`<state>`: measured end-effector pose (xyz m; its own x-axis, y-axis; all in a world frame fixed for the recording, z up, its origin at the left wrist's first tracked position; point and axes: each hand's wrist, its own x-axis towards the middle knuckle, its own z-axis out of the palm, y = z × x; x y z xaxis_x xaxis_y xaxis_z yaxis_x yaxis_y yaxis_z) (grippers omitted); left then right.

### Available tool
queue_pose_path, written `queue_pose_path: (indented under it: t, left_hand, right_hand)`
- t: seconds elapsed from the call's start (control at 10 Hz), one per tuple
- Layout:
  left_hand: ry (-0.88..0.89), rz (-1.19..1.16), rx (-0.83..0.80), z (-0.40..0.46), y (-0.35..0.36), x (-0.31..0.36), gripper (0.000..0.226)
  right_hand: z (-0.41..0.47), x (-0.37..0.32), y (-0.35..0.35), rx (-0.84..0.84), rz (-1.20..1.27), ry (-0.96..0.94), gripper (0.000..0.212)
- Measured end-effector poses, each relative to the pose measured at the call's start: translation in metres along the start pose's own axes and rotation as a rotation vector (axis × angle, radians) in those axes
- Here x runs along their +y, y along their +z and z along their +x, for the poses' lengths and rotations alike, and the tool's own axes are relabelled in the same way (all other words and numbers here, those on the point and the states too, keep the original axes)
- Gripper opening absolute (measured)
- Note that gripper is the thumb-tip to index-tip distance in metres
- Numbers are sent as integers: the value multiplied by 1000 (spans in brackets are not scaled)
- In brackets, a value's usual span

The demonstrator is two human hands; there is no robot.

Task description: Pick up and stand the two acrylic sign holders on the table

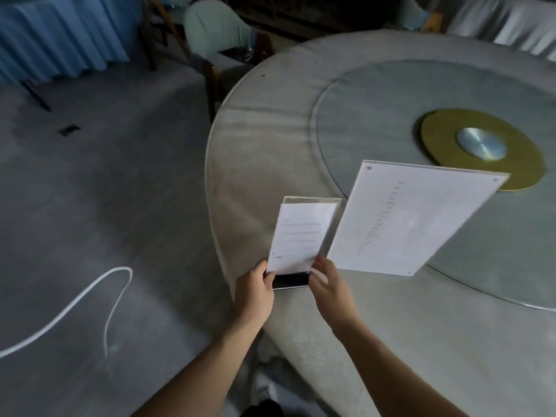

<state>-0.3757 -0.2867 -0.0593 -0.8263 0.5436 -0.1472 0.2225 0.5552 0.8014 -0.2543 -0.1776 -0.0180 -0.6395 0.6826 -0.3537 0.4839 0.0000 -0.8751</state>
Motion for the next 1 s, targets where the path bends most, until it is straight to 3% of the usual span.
queue_pose_path:
  t: [0.2, 0.6, 0.8, 0.9, 1.0]
  left_hand:
    - [32, 128, 111, 25, 2, 10, 18]
    - [143, 19, 81, 46, 24, -33, 16]
    - [106, -128, 61, 41, 22, -40, 33]
    - [56, -180, 161, 28, 18, -32, 35]
    - [87, -87, 256, 4, 19, -32, 28]
  right_hand:
    - [32, -2, 21, 34, 45, 36, 48]
    - [30, 7, 34, 67, -47, 37, 59]
    - [12, 8, 23, 115, -129, 93, 59]
    - [-7, 14, 11, 149, -179, 78, 57]
    - [-26, 22, -2, 216, -251, 68, 58]
